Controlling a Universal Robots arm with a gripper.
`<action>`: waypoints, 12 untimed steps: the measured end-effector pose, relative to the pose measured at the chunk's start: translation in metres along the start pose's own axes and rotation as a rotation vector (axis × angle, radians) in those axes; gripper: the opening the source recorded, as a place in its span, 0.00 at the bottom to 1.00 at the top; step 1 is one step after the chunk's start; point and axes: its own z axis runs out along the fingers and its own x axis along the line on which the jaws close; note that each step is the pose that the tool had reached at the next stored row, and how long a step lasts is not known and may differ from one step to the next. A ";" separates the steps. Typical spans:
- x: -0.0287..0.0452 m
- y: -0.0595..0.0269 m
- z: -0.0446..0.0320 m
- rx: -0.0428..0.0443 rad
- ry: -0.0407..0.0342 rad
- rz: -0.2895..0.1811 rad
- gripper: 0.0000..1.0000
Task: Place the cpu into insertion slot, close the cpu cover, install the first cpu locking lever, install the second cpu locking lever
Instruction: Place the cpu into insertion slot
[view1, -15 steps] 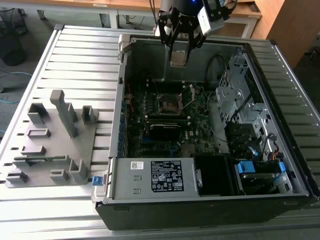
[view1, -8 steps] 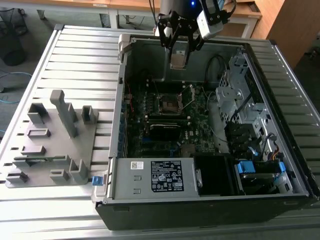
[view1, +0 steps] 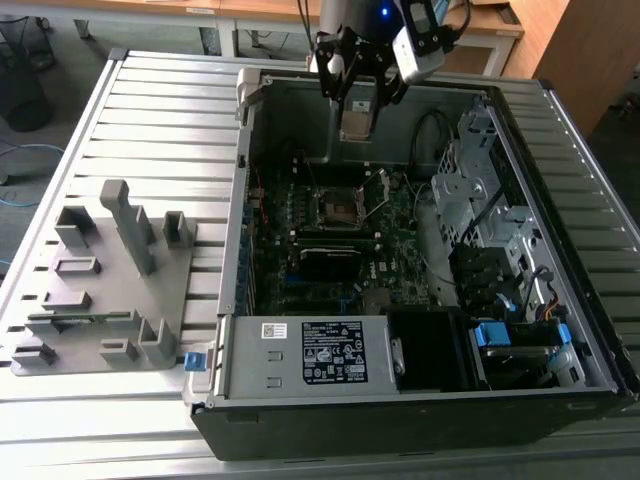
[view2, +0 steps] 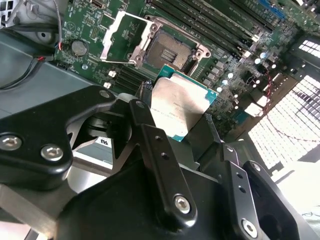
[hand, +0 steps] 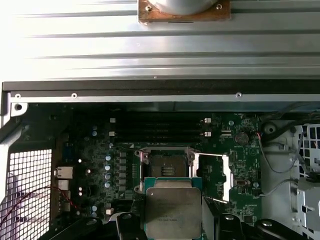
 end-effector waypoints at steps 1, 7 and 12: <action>0.0000 -0.0001 0.0007 0.0001 0.0001 0.000 0.54; 0.0000 -0.0001 0.0012 0.0000 0.0000 0.000 0.54; -0.0001 -0.0004 0.0044 0.0002 0.0001 0.000 0.54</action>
